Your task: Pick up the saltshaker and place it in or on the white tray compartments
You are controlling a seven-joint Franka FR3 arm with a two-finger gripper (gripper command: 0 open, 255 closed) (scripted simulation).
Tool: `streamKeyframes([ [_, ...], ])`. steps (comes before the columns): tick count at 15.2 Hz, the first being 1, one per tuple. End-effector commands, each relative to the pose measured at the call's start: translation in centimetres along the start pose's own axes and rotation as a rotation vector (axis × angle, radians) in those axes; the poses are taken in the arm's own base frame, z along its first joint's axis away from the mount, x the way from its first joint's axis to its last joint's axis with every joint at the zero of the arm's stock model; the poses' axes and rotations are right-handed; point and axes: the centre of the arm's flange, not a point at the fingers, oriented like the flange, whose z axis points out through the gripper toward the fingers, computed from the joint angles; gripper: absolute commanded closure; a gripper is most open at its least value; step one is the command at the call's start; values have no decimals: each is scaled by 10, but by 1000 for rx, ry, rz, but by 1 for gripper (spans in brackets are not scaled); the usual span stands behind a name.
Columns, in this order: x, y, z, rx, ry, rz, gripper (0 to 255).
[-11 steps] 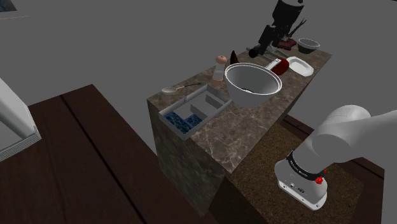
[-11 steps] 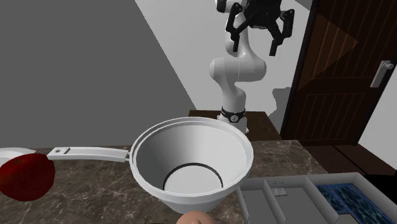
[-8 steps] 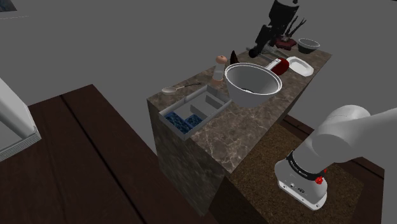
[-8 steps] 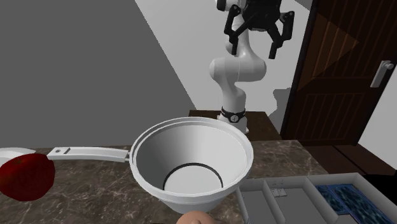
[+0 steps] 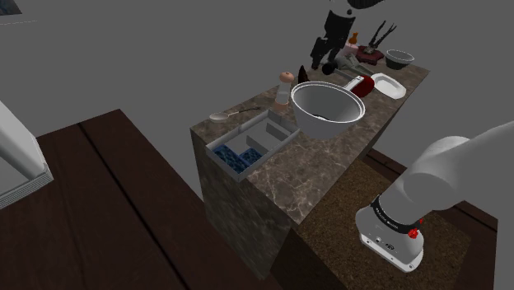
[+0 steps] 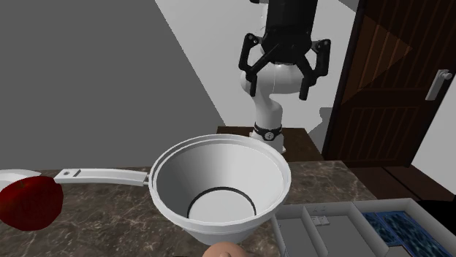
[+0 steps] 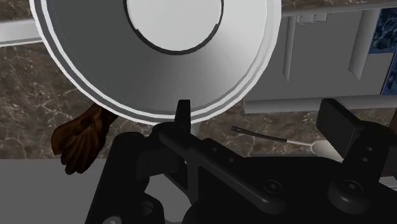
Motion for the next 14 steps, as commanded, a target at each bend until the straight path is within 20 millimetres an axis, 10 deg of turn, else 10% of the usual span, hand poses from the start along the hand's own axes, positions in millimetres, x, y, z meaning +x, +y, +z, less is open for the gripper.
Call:
streamKeyframes([
  [1, 21, 9, 14, 7, -3, -1, 0],
  [14, 157, 70, 111, 56, -31, -4, 0],
])
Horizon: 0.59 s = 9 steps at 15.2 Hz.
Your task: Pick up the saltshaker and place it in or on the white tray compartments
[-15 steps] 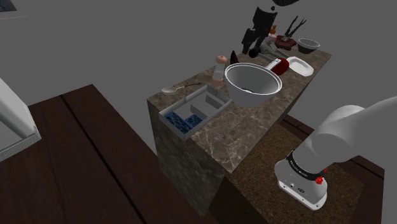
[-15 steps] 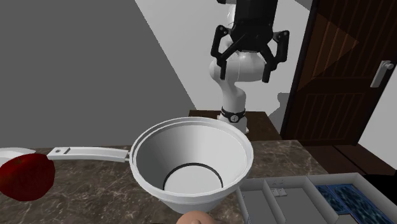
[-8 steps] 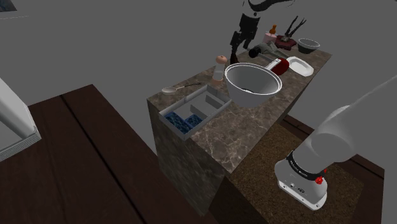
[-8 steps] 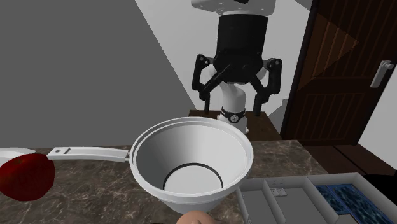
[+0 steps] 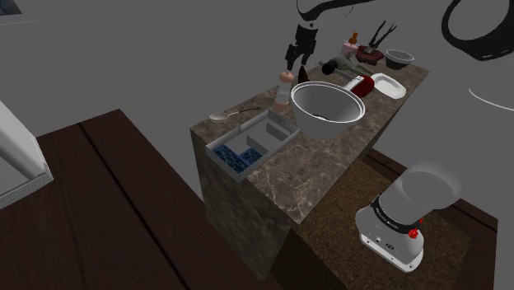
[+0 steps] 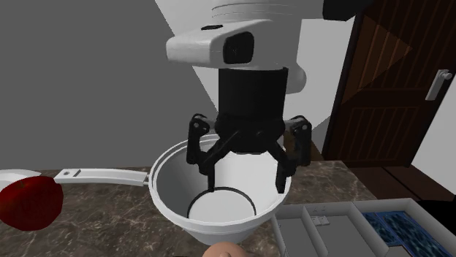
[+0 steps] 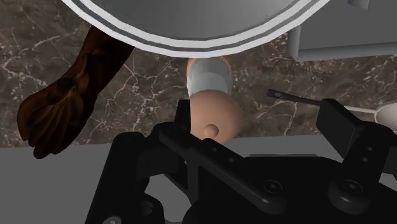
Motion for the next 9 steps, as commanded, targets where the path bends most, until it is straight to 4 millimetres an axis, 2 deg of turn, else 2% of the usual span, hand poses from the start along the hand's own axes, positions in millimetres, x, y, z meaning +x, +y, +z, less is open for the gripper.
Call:
streamKeyframes([
  [1, 23, 8, 15, 8, -4, -1, 0],
  [6, 74, 31, 50, 26, -14, -2, 0],
  [9, 74, 31, 66, 26, -14, -2, 0],
])
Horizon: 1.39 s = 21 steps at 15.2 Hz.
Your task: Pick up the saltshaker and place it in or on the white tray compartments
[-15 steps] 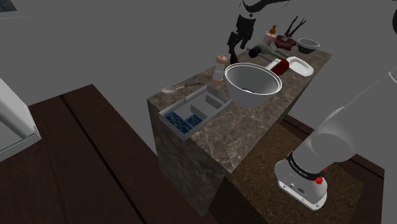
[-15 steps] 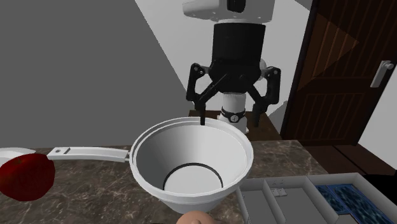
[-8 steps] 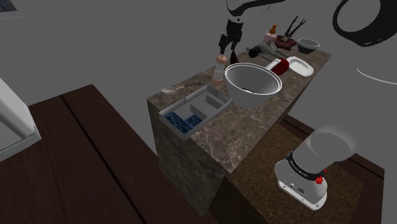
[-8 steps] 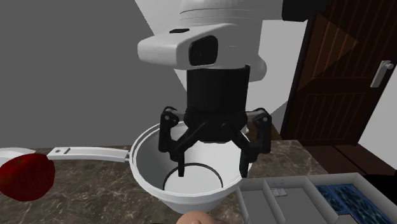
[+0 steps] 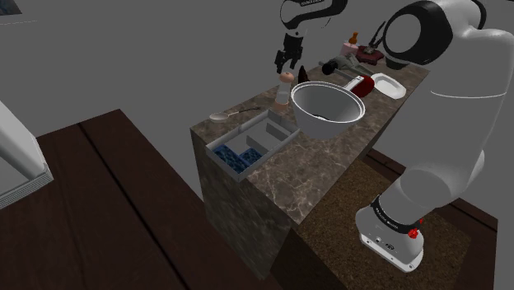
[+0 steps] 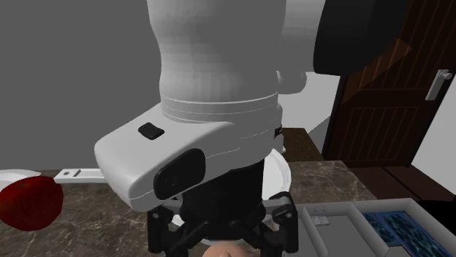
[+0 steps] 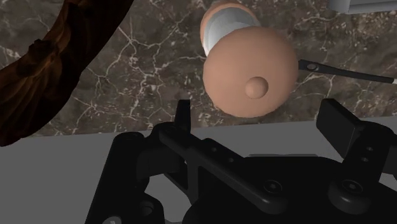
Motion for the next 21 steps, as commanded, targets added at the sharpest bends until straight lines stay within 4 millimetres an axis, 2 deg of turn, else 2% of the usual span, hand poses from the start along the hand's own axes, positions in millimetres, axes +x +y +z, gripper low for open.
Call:
streamKeyframes([
  [1, 1, 0, 10, 0, 0, 0, 0],
  [5, 1, 0, 29, 0, 0, 0, 0],
  [13, 1, 0, 29, 0, 0, 0, 0],
  [14, 1, 0, 29, 0, 0, 0, 255],
  [21, 1, 0, 29, 0, 0, 0, 255],
])
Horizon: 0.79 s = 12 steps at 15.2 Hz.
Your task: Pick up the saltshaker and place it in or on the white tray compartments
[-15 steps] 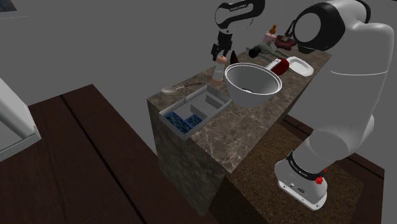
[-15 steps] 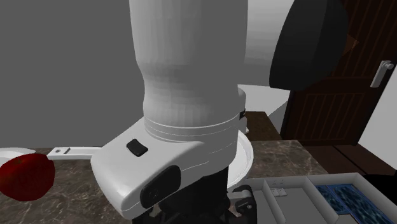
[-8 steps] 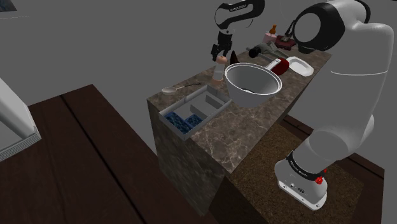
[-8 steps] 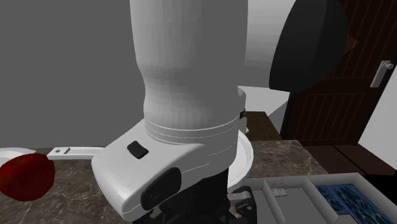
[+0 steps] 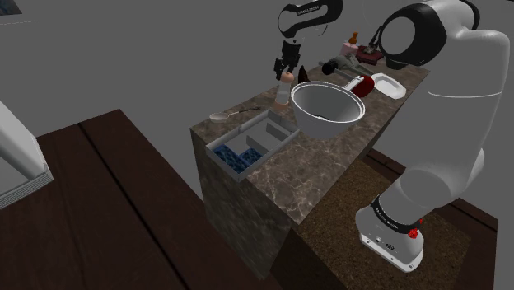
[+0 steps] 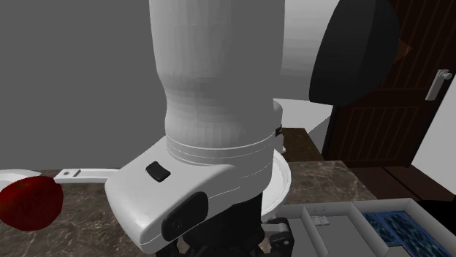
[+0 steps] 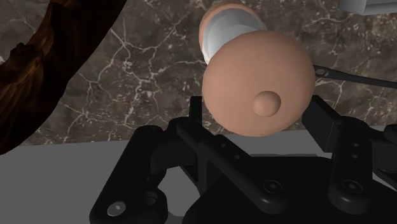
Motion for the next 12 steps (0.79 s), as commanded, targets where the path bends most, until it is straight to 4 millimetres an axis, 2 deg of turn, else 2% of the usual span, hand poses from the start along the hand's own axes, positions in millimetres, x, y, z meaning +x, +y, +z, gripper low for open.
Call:
streamKeyframes([
  [1, 0, 0, 0, 0, 0, 0, 255],
  [2, 0, 0, 0, 0, 0, 0, 255],
  [12, 3, -1, -52, 0, 0, 0, 255],
])
